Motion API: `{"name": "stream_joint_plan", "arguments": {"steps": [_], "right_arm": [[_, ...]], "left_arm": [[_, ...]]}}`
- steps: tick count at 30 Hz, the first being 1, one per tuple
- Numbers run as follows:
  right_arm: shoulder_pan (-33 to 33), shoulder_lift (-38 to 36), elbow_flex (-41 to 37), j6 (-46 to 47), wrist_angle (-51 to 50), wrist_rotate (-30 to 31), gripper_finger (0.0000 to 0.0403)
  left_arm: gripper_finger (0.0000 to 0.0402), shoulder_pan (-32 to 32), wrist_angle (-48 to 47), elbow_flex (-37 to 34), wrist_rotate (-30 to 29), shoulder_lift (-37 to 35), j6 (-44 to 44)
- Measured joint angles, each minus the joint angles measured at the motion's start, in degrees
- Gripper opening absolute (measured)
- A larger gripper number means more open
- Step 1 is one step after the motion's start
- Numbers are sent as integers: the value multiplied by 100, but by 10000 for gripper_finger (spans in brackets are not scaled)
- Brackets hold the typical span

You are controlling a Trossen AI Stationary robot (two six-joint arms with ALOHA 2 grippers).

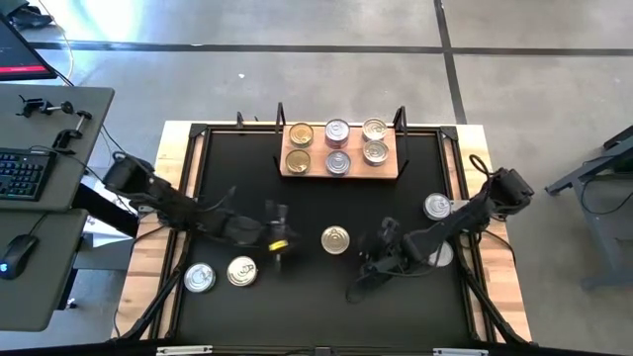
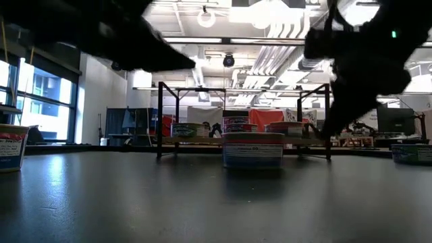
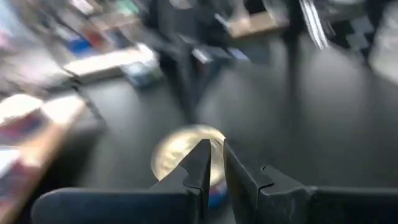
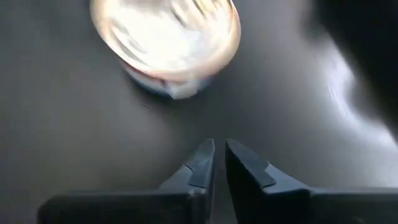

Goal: Stack canned seafood by type on shelf
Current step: Stack the blue tuna can on top of the blue tuna can on the shelf

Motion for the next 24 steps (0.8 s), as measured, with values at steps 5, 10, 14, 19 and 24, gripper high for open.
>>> {"name": "stream_joint_plan", "arguments": {"steps": [5,10,14,19,24], "right_arm": [[-317,-1,-681,-117,921,-11,50],[-783,-2,-1418,-1006,3208,-120,50],[-1057,-4,-1706,-1551,4450,-778,50],[-1050,-8,-1714,-1962,4979,-1661,50],[-825,-7,-1707,-2410,5171,-1658,50]], "left_arm": [[35,513,-2059,1039,1101,633,-106],[35,976,-2361,1533,1933,1213,-119],[35,1248,-2399,1680,1847,1401,-166],[35,1483,-2749,1723,1374,1098,-356],[35,1395,-3322,1725,784,557,-506]]}}
